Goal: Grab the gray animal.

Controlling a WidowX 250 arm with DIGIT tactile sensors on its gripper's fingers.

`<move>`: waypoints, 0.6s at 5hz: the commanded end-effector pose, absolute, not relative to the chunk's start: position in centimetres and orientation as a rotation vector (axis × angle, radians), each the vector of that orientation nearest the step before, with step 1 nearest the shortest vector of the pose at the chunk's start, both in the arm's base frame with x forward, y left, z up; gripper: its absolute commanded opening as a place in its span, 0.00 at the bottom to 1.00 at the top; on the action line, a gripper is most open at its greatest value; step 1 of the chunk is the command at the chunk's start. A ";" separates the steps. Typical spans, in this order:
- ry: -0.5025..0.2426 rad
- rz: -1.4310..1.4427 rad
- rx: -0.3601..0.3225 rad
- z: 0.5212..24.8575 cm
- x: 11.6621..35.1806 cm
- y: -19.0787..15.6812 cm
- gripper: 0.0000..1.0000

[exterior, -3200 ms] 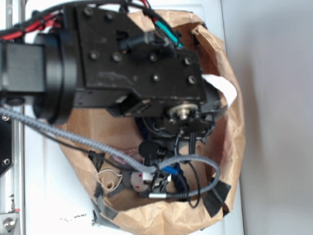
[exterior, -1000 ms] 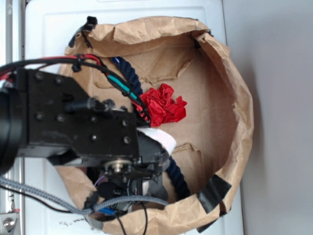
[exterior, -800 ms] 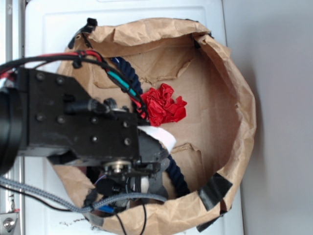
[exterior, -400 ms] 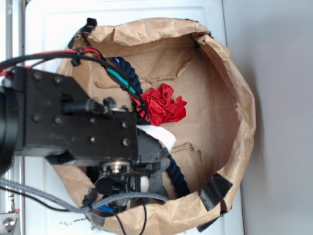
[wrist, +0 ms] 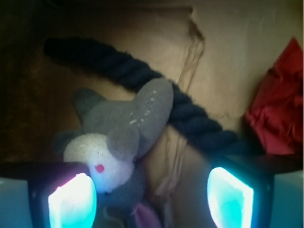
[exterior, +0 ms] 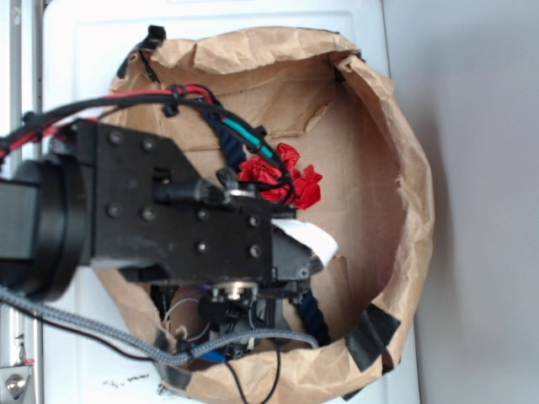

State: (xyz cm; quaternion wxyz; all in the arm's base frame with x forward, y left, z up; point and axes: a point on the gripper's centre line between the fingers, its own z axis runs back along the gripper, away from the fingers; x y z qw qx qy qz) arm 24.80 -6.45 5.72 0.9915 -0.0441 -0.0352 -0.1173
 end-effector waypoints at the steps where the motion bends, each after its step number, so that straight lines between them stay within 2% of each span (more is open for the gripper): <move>1: -0.095 -0.293 -0.188 4.7 25.3 -8.0 1.00; 2: -0.071 -0.279 -0.171 2.5 25.9 -8.5 1.00; 3: -0.079 -0.254 -0.169 2.6 25.3 -8.8 0.00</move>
